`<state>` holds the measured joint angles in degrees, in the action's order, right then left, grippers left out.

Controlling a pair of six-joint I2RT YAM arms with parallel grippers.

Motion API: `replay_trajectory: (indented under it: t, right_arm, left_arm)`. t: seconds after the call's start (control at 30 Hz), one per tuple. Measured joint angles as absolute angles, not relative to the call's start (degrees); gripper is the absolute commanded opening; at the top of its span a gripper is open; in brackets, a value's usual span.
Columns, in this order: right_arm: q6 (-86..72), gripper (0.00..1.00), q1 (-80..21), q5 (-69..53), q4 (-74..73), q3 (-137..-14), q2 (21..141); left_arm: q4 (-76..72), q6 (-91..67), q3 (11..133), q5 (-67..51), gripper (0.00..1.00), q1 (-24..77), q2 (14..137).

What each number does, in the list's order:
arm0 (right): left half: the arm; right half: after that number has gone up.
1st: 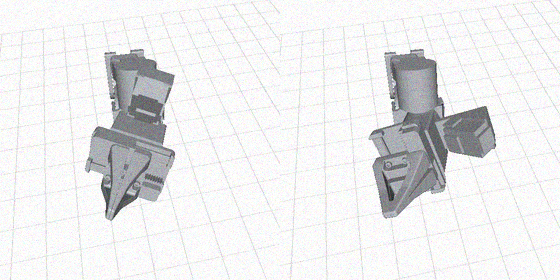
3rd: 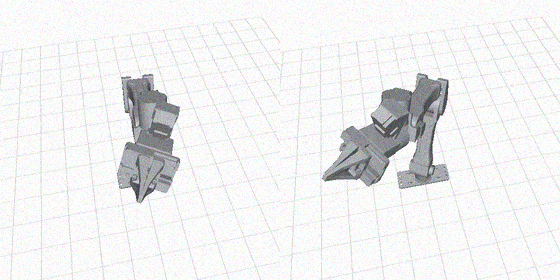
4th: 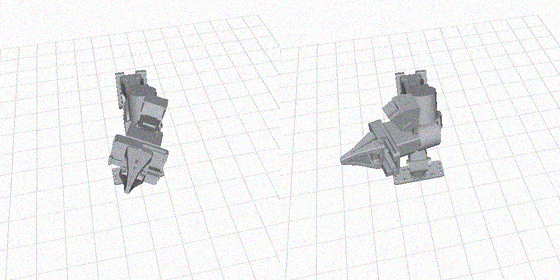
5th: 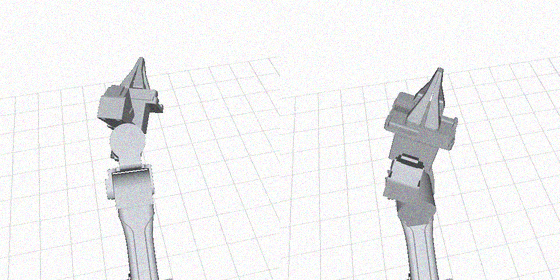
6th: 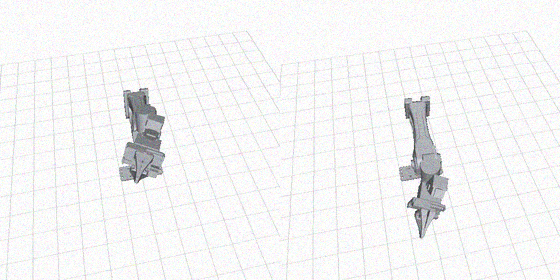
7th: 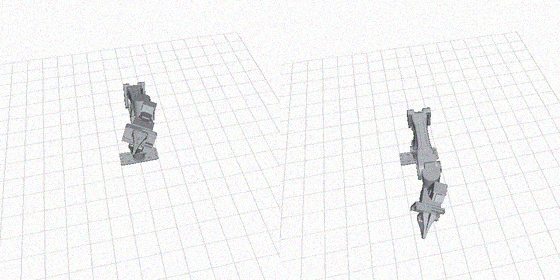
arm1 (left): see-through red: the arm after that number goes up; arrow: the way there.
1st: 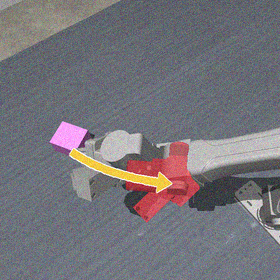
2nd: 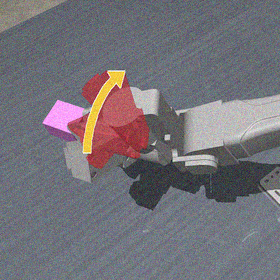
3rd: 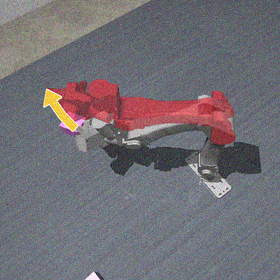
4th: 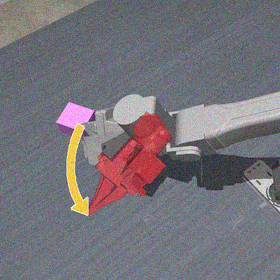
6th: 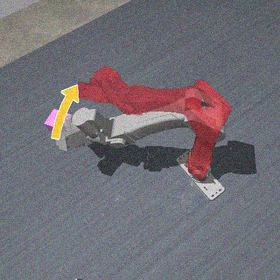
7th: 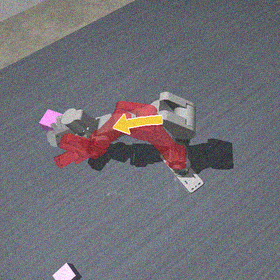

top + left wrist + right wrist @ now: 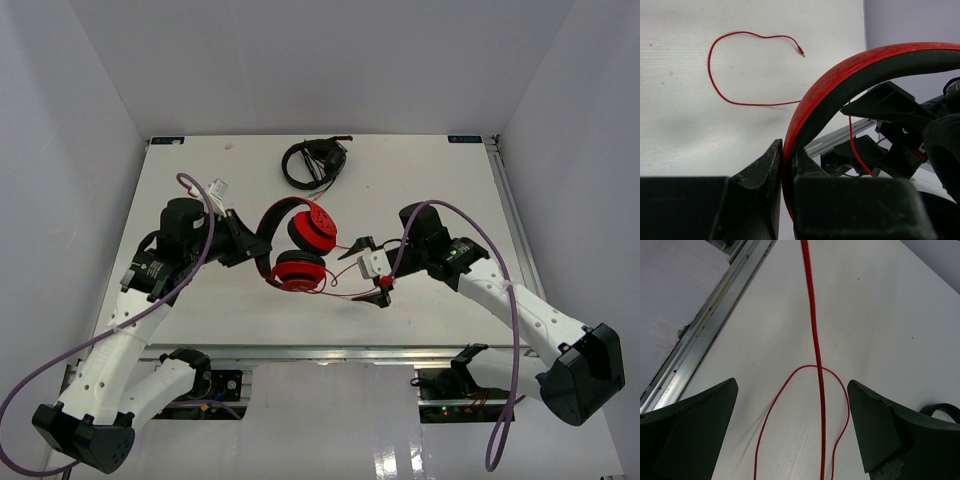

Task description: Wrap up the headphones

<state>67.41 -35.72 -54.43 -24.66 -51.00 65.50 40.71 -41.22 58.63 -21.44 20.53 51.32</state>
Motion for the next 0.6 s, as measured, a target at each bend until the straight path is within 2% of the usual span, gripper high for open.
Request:
replay_trajectory:
  t: [0.17, 0.37, 0.53, 0.57, 0.6]
  right_arm:
    - [68.62, 0.95, -35.77, -54.43, -27.43, -50.93, 62.24]
    - [60.76, 0.99, -36.88, -51.34, -20.54, -50.87, 65.99]
    - [54.55, 0.76, -38.49, -51.6, -16.34, -51.92, 72.96]
    - [53.53, 0.7, -38.81, -52.2, -15.73, -52.18, 74.15]
    - [52.53, 0.56, -39.13, -52.88, -15.23, -52.27, 74.88]
  left_arm:
    - [40.77, -41.62, 58.39, -21.99, 0.0, 20.53, 49.0]
    - [40.64, -42.95, 56.84, -23.36, 0.0, 20.53, 47.46]
    - [40.69, -44.07, 56.6, -24.33, 0.0, 20.53, 46.71]
    - [40.69, -44.27, 56.6, -24.55, 0.0, 20.53, 46.44]
    - [40.68, -44.44, 56.6, -24.71, 0.0, 20.53, 46.1]
